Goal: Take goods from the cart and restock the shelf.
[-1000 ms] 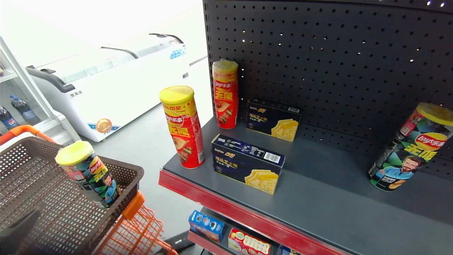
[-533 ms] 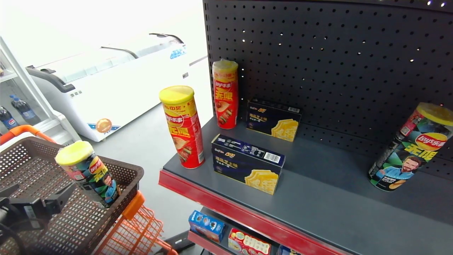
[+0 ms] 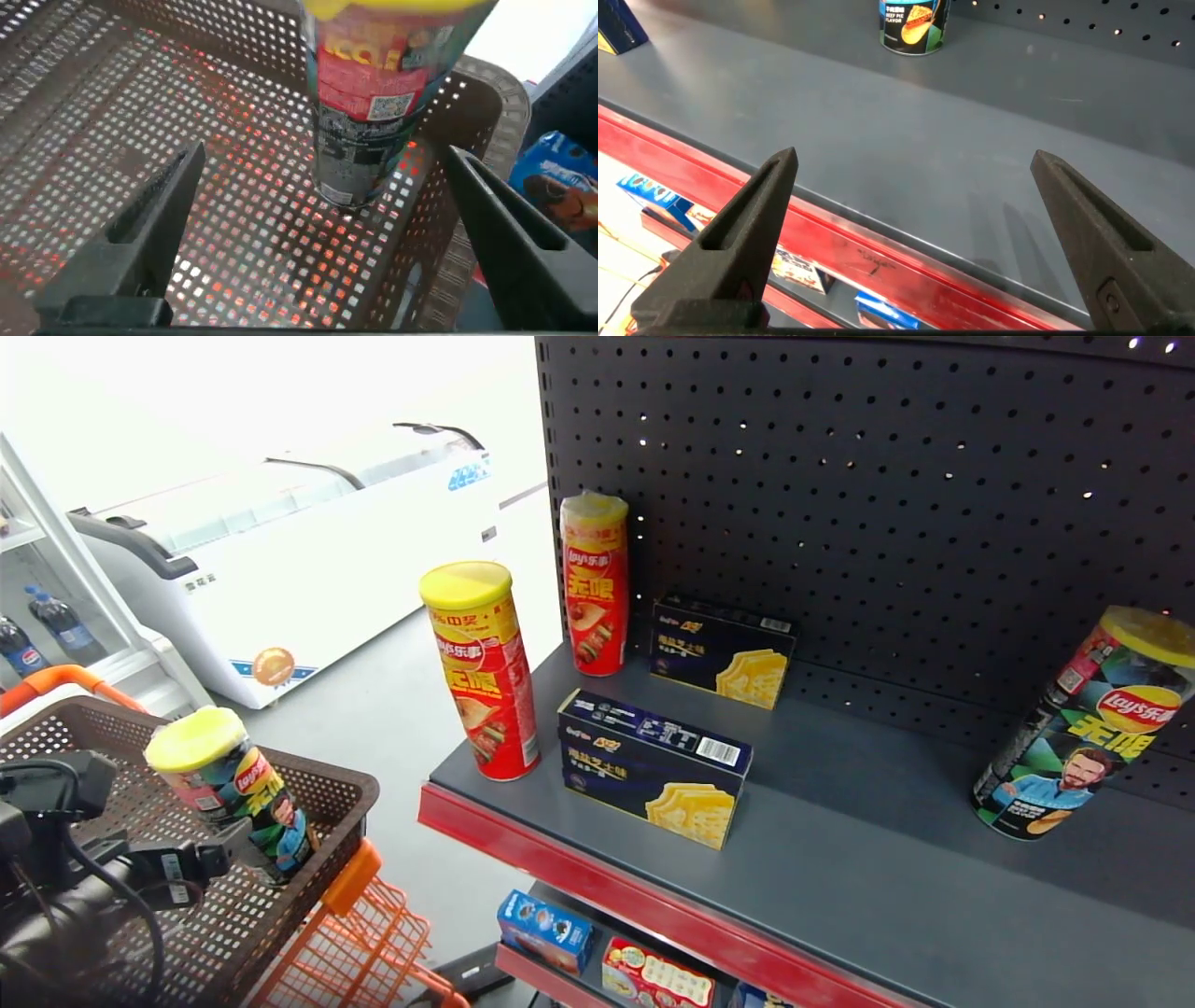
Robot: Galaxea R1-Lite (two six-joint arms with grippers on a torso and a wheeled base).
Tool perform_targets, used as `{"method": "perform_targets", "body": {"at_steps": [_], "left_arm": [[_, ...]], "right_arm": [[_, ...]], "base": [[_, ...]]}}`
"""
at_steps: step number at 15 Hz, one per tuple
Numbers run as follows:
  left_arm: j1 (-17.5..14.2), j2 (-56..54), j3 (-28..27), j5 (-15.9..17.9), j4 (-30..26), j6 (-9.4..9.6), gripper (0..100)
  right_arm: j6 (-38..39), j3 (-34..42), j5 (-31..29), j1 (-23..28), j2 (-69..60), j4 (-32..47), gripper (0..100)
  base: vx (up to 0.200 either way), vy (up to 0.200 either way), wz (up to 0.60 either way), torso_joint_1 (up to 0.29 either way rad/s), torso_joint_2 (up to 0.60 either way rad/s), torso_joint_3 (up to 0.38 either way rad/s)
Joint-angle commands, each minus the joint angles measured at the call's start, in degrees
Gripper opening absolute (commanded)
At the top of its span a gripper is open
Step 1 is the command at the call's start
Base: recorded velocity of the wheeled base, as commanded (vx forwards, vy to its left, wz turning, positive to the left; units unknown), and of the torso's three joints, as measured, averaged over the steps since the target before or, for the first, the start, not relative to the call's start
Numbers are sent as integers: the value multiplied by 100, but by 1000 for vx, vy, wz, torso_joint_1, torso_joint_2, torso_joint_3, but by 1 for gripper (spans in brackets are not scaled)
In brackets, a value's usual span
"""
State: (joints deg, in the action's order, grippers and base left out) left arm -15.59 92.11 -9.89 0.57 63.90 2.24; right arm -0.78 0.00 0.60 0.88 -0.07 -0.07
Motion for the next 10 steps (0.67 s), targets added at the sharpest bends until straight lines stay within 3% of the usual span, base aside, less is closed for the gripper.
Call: {"method": "perform_targets", "body": {"at_steps": [1, 7, 10], "left_arm": [[241, 808, -57, 13, 404, -5, 100], [337, 1652, -558, 22, 1432, 31, 100], [302, 1801, -725, 13, 1485, 31, 100]], "right_arm": [[-1, 0, 2, 0, 7, -1, 100], [-1, 0, 2, 0, 7, -1, 100], [-1, 0, 2, 0, 7, -1, 100]], "base": [[0, 0, 0, 0, 0, 0], [0, 0, 0, 0, 0, 0], [0, 0, 0, 0, 0, 0]]}}
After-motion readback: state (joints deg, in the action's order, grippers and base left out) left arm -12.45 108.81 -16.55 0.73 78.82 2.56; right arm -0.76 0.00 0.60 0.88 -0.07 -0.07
